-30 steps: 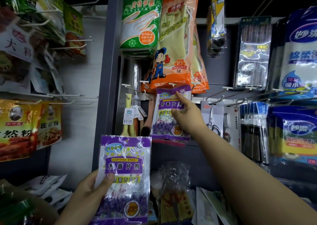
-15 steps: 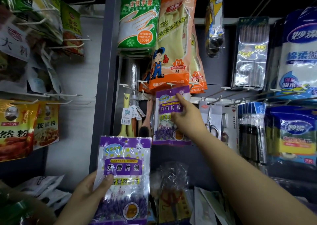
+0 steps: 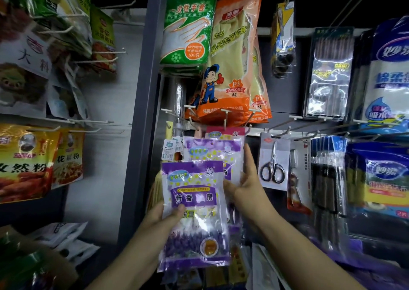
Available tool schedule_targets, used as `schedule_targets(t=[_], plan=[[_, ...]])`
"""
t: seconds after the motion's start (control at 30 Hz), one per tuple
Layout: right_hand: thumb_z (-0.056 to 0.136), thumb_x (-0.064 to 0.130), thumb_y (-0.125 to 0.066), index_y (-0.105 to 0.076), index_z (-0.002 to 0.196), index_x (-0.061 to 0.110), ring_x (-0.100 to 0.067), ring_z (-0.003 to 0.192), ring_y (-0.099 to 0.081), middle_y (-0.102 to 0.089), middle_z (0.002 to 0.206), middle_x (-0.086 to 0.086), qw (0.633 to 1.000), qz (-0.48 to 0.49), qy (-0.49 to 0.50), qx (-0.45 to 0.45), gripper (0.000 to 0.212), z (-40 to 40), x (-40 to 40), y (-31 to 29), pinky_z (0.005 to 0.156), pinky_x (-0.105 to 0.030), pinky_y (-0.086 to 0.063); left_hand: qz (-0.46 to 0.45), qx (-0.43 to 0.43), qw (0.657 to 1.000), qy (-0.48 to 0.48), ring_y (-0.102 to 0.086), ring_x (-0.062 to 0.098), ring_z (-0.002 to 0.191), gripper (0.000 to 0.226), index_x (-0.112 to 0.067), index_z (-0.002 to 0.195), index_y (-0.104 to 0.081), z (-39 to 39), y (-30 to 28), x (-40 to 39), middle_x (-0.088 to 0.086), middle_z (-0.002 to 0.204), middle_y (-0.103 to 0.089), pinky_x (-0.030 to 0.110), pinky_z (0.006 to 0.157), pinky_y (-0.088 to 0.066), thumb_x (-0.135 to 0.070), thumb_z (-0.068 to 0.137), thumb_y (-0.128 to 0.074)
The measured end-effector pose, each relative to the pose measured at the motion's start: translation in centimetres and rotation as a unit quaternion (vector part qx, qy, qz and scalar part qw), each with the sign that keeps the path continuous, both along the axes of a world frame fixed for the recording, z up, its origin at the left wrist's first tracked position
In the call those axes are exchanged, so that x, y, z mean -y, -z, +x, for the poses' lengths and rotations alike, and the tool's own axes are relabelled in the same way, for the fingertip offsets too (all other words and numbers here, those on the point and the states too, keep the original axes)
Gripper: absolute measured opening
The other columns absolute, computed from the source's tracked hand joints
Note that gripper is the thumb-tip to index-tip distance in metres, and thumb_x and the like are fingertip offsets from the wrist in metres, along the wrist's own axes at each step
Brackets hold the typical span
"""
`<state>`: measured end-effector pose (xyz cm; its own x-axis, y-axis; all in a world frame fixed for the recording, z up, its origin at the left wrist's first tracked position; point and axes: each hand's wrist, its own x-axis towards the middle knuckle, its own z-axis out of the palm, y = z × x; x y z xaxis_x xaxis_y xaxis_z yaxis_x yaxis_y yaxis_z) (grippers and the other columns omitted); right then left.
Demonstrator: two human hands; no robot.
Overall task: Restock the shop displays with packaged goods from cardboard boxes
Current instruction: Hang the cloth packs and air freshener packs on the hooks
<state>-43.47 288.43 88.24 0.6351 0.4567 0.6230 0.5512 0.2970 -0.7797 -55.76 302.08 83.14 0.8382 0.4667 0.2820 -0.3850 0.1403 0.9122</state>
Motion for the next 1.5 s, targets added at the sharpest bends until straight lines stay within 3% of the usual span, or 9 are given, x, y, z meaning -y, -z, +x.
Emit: schedule_targets(t=[0.17, 0.37, 0.47, 0.6, 0.73, 1.13, 1.33, 1.43, 1.5], plan=[[0.068, 0.048, -0.078, -0.053, 0.129, 0.026, -0.020, 0.103, -0.067, -0.068, 0.116, -0.007, 0.993, -0.047, 0.097, -0.054, 0.069, 0.7, 0.8, -3.2, 0.090, -0.039, -0.055, 0.039, -0.029, 0.999, -0.004, -0.073, 0.018, 0.078, 0.011, -0.017, 0.101, -0.062, 0.0, 0.6, -1.1, 0.003, 0.086, -0.076, 0.036, 0.070, -0.054, -0.019, 0.091, -0.059], [0.081, 0.010, -0.074, -0.065, 0.104, -0.003, -0.017, 0.055, -0.068, -0.072, 0.070, -0.007, 0.988, -0.025, 0.055, -0.140, 0.028, 0.8, -1.1, -6.3, 0.051, -0.027, -0.057, 0.063, -0.012, 0.997, -0.032, -0.071, 0.022, 0.092, 0.011, -0.022, 0.099, -0.066, 0.2, 0.6, -1.3, 0.004, 0.097, -0.075, 0.043, 0.089, -0.051, -0.018, 0.091, -0.060], [0.084, 0.010, -0.072, -0.064, 0.091, 0.004, -0.015, 0.050, -0.067, -0.071, 0.065, -0.004, 0.988, 0.027, 0.091, -0.123, 0.012, 1.3, -2.3, -7.8, 0.046, -0.024, -0.053, 0.066, 0.002, 0.996, -0.057, -0.072, 0.016, 0.084, 0.012, -0.022, 0.099, -0.066, 0.0, 0.5, -2.0, 0.002, 0.094, -0.075, 0.036, 0.077, -0.052, -0.017, 0.091, -0.059], [0.084, 0.015, -0.073, -0.061, 0.098, 0.005, -0.026, 0.068, -0.070, -0.071, 0.083, -0.012, 0.984, 0.052, 0.139, -0.101, 0.021, 2.7, -3.2, -10.3, 0.071, -0.042, -0.060, 0.086, 0.012, 0.992, -0.095, -0.072, 0.014, 0.082, 0.014, -0.021, 0.104, -0.064, -0.5, 0.6, -3.2, -0.004, 0.090, -0.075, 0.032, 0.071, -0.052, -0.018, 0.090, -0.060], [0.081, 0.021, -0.076, -0.062, 0.093, 0.011, -0.033, 0.081, -0.070, -0.072, 0.094, -0.013, 0.975, 0.045, 0.195, -0.092, 0.021, 4.0, -3.6, -11.5, 0.077, -0.050, -0.058, 0.096, 0.006, 0.989, -0.113, -0.072, 0.012, 0.075, 0.011, -0.021, 0.099, -0.064, -1.1, 0.9, -4.2, -0.007, 0.083, -0.075, 0.029, 0.065, -0.050, -0.016, 0.090, -0.060], [0.084, 0.021, -0.072, -0.058, 0.072, 0.032, -0.029, 0.083, -0.069, -0.069, 0.102, -0.007, 0.960, 0.067, 0.272, -0.007, 0.022, 4.9, -4.5, -11.5, 0.072, -0.047, -0.059, 0.111, -0.013, 0.989, -0.097, -0.069, 0.026, 0.090, 0.013, -0.016, 0.098, -0.068, -1.0, 1.5, -4.8, 0.001, 0.086, -0.076, 0.040, 0.079, -0.051, -0.010, 0.088, -0.062], [0.089, 0.018, -0.066, -0.061, 0.084, 0.028, -0.017, 0.075, -0.065, -0.069, 0.101, -0.005, 0.954, 0.043, 0.293, 0.041, 0.013, 5.0, -4.5, -11.4, 0.068, -0.036, -0.058, 0.102, -0.033, 0.991, -0.077, -0.069, 0.028, 0.091, 0.015, -0.017, 0.099, -0.066, -1.0, 1.6, -4.8, 0.009, 0.093, -0.075, 0.046, 0.086, -0.051, -0.016, 0.084, -0.065], [0.090, 0.017, -0.065, -0.062, 0.093, 0.022, -0.005, 0.065, -0.056, -0.066, 0.098, -0.001, 0.952, 0.038, 0.298, 0.057, 0.007, 5.3, -4.3, -11.3, 0.056, -0.024, -0.051, 0.117, -0.036, 0.991, -0.050, -0.070, 0.024, 0.089, 0.070, -0.022, 0.097, -0.066, -1.2, 1.5, -4.8, 0.004, 0.094, -0.075, 0.042, 0.081, -0.052, -0.058, 0.040, -0.086], [0.090, 0.018, -0.065, -0.062, 0.096, 0.019, -0.001, 0.065, -0.051, -0.061, 0.095, 0.002, 0.951, 0.028, 0.302, 0.061, 0.007, 5.6, -4.3, -11.1, 0.050, -0.019, -0.044, 0.124, -0.039, 0.990, -0.053, -0.070, 0.024, 0.091, 0.109, -0.022, 0.100, -0.067, -1.0, 1.6, -5.0, 0.000, 0.091, -0.076, 0.041, 0.082, -0.053, -0.077, 0.006, -0.076]])
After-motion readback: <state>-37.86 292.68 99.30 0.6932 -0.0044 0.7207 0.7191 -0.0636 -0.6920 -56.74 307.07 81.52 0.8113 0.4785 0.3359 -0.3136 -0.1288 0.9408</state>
